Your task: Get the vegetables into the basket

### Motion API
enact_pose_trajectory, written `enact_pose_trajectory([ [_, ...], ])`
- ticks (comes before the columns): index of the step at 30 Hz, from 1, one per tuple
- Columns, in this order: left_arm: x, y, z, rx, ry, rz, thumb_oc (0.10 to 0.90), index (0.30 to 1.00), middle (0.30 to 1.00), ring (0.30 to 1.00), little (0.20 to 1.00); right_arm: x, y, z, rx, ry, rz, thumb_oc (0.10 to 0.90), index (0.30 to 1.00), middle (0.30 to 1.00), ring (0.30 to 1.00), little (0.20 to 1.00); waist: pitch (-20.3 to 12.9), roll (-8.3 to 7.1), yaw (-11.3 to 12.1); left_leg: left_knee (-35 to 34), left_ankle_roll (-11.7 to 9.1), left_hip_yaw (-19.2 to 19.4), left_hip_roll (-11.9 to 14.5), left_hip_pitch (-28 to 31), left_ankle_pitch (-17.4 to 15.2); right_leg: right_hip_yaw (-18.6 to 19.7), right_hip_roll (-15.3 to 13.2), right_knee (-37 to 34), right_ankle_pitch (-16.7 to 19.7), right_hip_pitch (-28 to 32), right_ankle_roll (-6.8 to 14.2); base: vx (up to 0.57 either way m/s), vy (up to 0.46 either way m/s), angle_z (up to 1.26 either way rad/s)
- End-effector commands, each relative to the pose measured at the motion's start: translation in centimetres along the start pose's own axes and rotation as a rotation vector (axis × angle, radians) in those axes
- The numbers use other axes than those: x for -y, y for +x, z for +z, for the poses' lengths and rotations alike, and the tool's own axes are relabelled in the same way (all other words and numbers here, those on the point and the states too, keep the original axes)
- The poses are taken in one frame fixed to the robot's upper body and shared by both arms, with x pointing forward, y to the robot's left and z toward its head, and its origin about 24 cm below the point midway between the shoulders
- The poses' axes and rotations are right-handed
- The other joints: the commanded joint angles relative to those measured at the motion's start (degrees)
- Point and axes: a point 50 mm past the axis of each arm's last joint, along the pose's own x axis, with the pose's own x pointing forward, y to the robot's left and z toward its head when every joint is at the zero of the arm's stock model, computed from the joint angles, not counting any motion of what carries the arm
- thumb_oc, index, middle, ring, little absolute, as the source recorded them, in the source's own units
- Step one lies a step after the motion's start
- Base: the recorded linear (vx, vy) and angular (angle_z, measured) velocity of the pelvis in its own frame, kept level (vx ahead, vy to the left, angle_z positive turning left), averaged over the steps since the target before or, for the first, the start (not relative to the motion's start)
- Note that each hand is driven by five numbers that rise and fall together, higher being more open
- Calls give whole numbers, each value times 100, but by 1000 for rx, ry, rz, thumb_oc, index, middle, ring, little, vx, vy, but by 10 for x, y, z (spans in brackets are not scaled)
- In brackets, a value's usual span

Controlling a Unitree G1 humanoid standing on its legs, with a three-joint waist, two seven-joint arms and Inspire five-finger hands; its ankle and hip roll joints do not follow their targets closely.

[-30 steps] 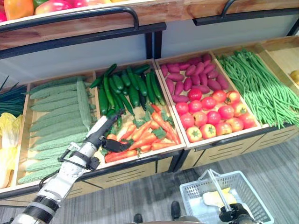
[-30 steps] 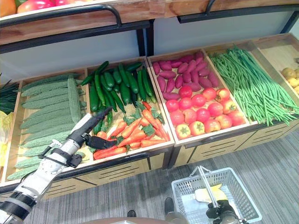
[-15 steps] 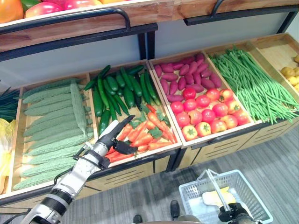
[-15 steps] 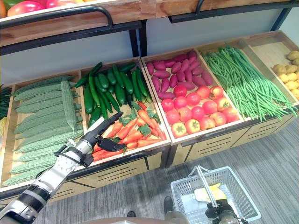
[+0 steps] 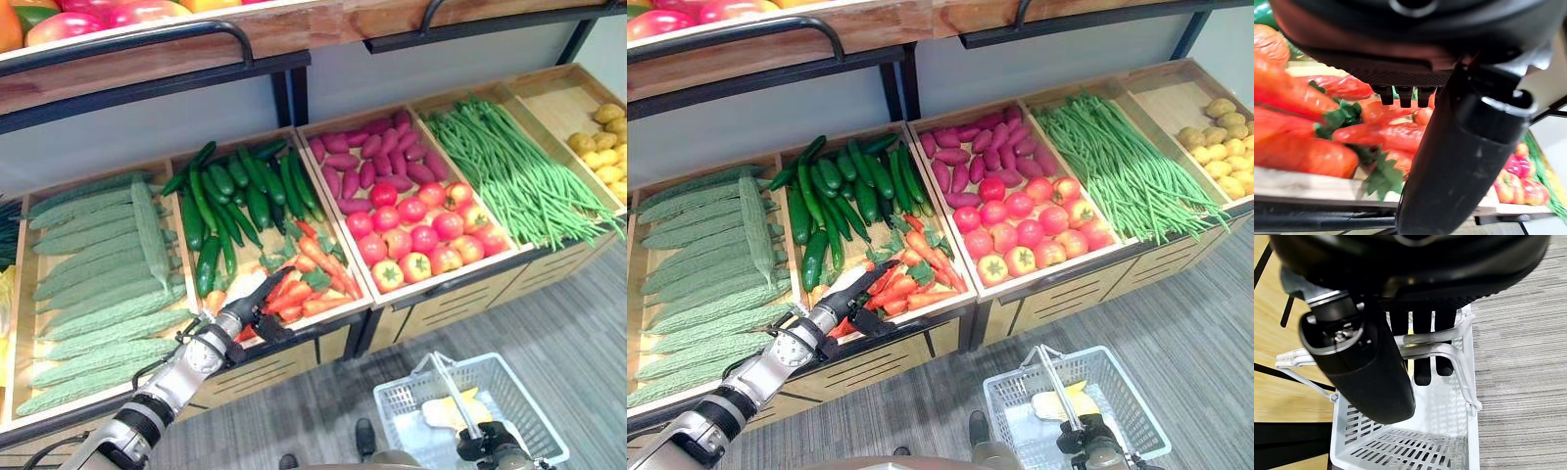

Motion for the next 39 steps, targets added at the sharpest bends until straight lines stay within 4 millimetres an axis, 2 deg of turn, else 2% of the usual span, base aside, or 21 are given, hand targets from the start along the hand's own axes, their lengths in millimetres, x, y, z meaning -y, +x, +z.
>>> enact_pose_trajectory([
  [1,-52,25,28,97,106,185,900,1000,1000,1000,1000,-1,1,15,51,-5,-27,400,300,300,300,300,-302,-426,-89,-1,-296,-305,292,-208,-138,102,-666,24,-123,30,722,6,-1,-6],
  [7,-52,30,24,63,182,223,900,1000,1000,1000,1000,-2,1,17,62,-2,-36,400,300,300,300,300,-272,-428,-112,-1,-295,-262,294,-207,-145,132,-660,24,-117,6,730,3,-1,-3],
  [8,-53,31,24,61,194,228,604,585,585,585,585,-2,1,18,63,-2,-37,400,300,300,300,300,-269,-430,-113,-1,-295,-252,293,-206,-144,138,-657,24,-118,5,730,10,3,-3],
  [9,-53,32,26,65,206,232,437,352,352,352,352,-2,1,18,64,-2,-39,400,300,300,300,300,-268,-434,-114,-1,-293,-245,293,-200,-147,144,-653,24,-117,6,729,0,0,0],
  [10,-53,32,27,74,219,236,400,300,300,300,300,-4,1,17,62,-2,-38,400,300,300,300,300,-275,-442,-113,-1,-291,-240,295,-188,-155,154,-647,24,-115,13,732,0,0,0],
  [18,-51,31,21,53,254,238,400,300,300,300,300,-6,0,13,55,-5,-33,400,300,300,300,300,-318,-480,-132,-1,-288,-216,315,-118,-190,188,-635,24,-134,64,730,7,-1,-2],
  [26,-62,28,24,75,310,275,400,300,300,300,300,-7,0,12,58,-7,-35,400,300,300,300,300,-334,-507,-106,-1,-289,-208,310,-89,-203,171,-639,24,-142,97,738,0,0,0],
  [29,-80,24,35,128,341,346,400,300,300,300,300,-7,-1,10,55,0,-37,400,300,300,300,300,-351,-510,-73,-1,-294,-231,307,-83,-200,126,-654,24,-148,129,742,0,0,0],
  [30,-81,24,35,128,341,346,400,300,300,300,300,-7,-1,10,56,-1,-37,400,300,300,300,300,-350,-511,-77,-1,-294,-232,307,-83,-200,124,-654,24,-149,130,742,0,0,0],
  [32,-93,19,46,176,353,399,400,300,300,300,300,-8,-1,9,53,2,-35,400,300,300,300,300,-353,-518,-56,-1,-299,-254,307,-80,-198,95,-667,24,-152,153,741,0,0,0],
  [33,-108,10,57,240,355,462,400,300,300,300,300,-9,-1,7,47,5,-32,400,300,300,300,300,-360,-531,-17,-1,-301,-276,309,-82,-199,57,-677,24,-152,168,745,0,0,0],
  [39,-126,-15,73,342,335,538,400,300,300,300,300,-12,-2,3,34,15,-17,400,300,300,300,300,-367,-541,59,-1,-297,-322,289,-81,-207,8,-710,24,-151,208,740,-2,6,3],
])
